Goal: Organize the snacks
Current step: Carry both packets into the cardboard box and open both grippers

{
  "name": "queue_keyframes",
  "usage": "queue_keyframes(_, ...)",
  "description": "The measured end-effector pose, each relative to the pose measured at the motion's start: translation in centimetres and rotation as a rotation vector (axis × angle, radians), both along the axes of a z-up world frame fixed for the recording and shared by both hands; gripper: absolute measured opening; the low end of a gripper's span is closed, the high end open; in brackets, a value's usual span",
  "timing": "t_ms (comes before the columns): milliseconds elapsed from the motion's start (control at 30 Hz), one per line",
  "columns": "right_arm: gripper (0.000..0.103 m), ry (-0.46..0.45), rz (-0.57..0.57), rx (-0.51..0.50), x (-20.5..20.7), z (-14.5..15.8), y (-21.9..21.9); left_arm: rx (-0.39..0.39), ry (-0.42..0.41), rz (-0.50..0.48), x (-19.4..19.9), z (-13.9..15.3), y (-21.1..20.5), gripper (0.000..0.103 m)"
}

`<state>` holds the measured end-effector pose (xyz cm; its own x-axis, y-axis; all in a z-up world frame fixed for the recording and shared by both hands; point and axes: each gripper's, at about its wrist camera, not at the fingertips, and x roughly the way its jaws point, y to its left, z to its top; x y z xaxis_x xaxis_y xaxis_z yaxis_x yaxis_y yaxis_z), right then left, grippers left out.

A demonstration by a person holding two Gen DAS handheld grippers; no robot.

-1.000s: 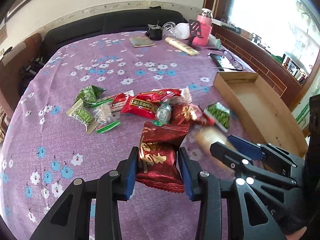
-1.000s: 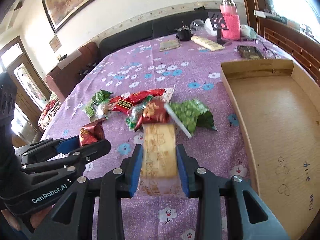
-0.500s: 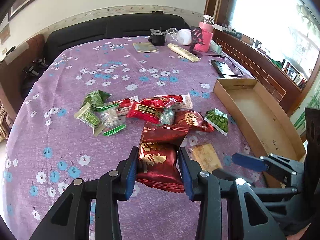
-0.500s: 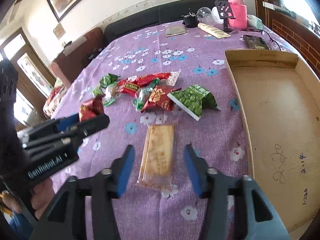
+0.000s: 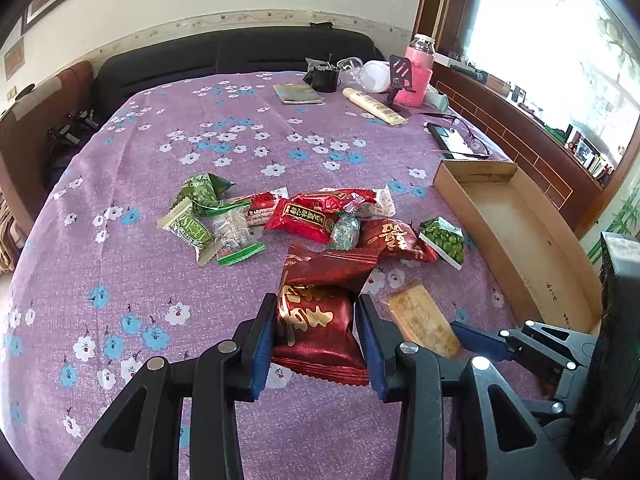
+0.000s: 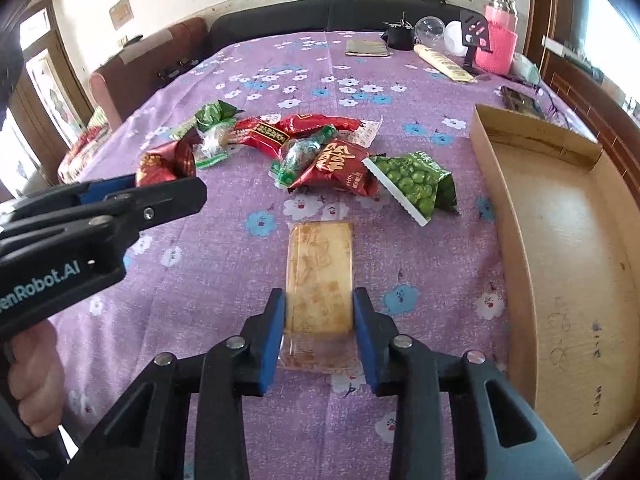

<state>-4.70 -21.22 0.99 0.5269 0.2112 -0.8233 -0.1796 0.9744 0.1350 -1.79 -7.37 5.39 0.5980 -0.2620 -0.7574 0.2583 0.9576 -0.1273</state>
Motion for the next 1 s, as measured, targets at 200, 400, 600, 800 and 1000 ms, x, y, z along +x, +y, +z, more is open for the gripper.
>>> queue_keyframes(200, 0.032, -0.057, -0.031, 0.108, -0.5, 2.7, -2.1, -0.003, -0.009, -0.004, -0.1, 0.6, -0.3, 0.041)
queue_keyframes(400, 0.032, -0.109, -0.115, 0.181, -0.5, 5.1, -6.1, -0.005, -0.020, -0.055, -0.1, 1.9, -2.6, 0.041)
queue_keyframes(600, 0.032, -0.138, -0.248, 0.207, -0.1, 6.0, -11.6, -0.027, -0.021, -0.147, 0.9, 3.3, -7.2, 0.041)
queue_keyframes(800, 0.032, -0.135, -0.372, 0.214, 0.7, 5.9, -17.1, -0.069, 0.040, -0.240, 2.8, 3.3, -12.9, 0.041)
queue_keyframes(1000, 0.032, -0.084, -0.472, 0.202, 1.4, 4.6, -21.6, -0.083, 0.127, -0.301, 4.4, 1.7, -18.9, 0.041)
